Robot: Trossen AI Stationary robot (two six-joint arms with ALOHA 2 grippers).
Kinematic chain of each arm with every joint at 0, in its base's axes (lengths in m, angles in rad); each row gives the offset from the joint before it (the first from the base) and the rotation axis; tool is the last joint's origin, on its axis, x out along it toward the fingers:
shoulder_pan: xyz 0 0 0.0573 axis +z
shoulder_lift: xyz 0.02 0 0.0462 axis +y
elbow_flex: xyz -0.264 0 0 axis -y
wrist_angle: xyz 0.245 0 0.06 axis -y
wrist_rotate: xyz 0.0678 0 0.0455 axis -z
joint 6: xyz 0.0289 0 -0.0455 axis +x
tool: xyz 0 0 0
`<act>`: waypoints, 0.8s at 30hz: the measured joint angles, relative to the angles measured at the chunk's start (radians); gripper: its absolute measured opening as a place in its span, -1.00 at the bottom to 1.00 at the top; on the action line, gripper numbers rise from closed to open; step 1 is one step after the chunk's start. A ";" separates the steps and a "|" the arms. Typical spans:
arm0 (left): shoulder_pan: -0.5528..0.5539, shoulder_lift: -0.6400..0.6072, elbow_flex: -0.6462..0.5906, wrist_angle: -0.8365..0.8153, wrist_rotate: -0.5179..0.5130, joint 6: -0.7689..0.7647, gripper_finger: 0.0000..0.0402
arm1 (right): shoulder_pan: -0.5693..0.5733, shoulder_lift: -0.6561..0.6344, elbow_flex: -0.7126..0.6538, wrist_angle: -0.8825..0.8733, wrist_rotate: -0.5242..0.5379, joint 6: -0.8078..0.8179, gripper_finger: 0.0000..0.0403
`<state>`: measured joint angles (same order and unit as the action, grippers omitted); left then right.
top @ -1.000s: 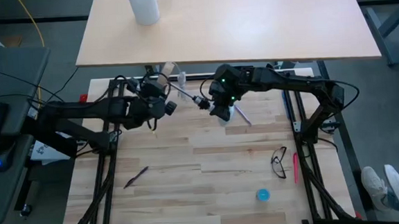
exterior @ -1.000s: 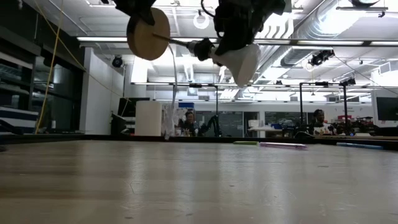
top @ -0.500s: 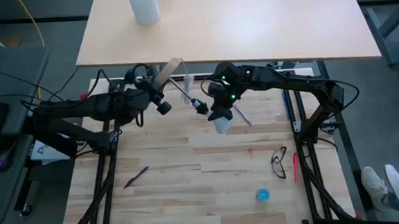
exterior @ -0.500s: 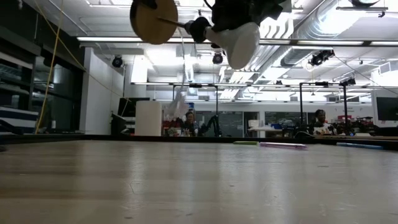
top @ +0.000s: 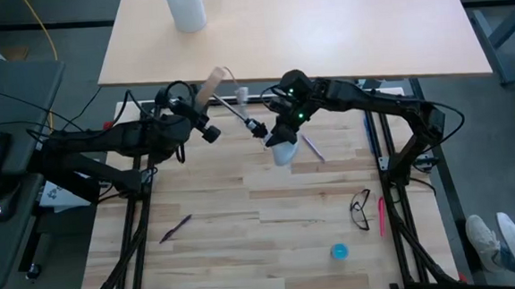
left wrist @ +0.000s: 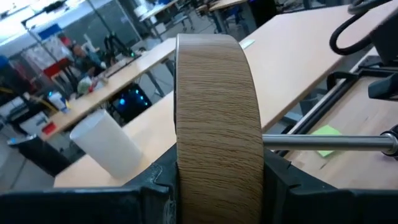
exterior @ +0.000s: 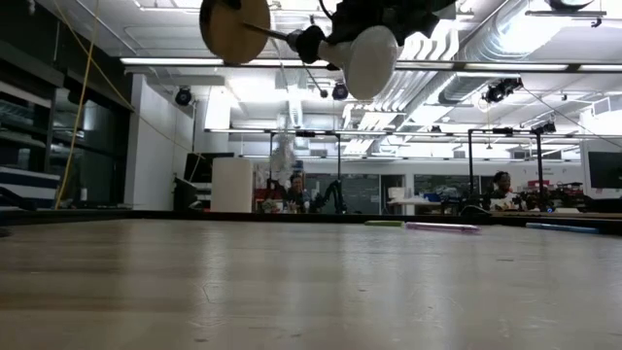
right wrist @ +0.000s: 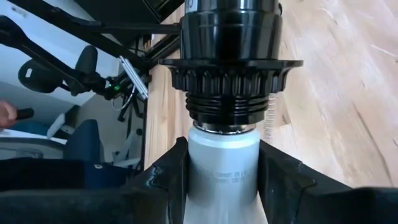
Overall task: Screw lightbulb
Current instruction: Insert the light bulb into the lamp
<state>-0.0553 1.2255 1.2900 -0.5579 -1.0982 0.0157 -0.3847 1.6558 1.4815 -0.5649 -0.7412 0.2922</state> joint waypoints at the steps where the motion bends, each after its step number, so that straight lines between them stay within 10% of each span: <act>1: -0.003 0.001 -0.001 -0.014 -0.005 -0.024 -0.43 | -0.005 0.000 0.000 -0.001 -0.001 -0.003 -0.29; 8: -0.012 0.001 -0.001 -0.071 -0.011 -0.105 -0.43 | -0.029 0.000 0.000 -0.004 -0.033 -0.027 -0.29; 24: 0.005 -0.020 0.002 0.103 0.218 0.213 -0.43 | -0.050 0.000 0.000 -0.039 -0.286 -0.027 -0.29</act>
<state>-0.0506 1.2053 1.2922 -0.4549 -0.8803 0.2282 -0.4345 1.6558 1.4815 -0.6041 -1.0272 0.2653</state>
